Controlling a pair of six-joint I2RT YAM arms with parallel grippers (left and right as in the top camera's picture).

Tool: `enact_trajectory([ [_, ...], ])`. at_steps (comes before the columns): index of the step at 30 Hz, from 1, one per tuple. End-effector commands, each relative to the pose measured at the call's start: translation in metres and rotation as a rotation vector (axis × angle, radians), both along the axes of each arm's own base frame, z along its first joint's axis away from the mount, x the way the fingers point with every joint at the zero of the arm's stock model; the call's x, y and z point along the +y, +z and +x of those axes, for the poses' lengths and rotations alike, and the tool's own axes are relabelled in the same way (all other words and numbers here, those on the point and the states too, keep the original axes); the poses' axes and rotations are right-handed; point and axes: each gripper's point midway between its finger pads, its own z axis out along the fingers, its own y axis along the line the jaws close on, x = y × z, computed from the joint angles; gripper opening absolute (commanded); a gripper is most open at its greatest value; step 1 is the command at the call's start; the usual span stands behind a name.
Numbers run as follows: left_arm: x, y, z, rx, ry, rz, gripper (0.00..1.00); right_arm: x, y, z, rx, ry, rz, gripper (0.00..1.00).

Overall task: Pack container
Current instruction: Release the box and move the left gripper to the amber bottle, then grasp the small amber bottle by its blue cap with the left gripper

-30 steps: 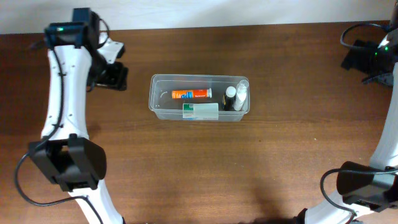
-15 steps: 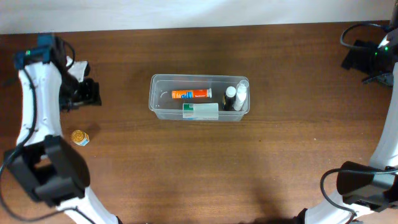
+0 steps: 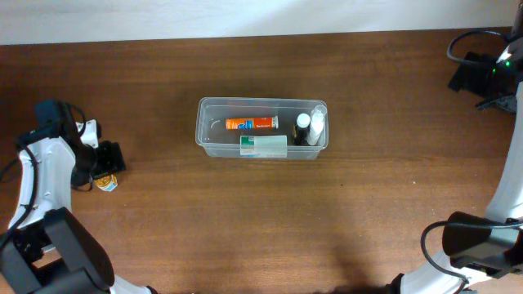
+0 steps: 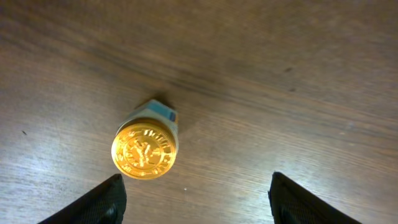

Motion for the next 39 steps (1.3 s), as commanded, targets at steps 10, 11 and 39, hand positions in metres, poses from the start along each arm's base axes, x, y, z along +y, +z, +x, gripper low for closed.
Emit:
enact_trajectory([
  [10, 0.034, -0.011, 0.003, -0.055, 0.115, 0.024, 0.75, -0.003, 0.004, -0.002, -0.011, -0.017, -0.009, 0.98],
  [11, 0.034, -0.015, 0.004, -0.053, 0.114, 0.019, 0.75, -0.003, 0.004, -0.002, -0.011, -0.017, -0.009, 0.98],
  [39, 0.019, -0.081, 0.004, 0.05, 0.1, -0.107, 0.4, -0.003, 0.004, -0.002, -0.011, -0.017, -0.009, 0.98],
])
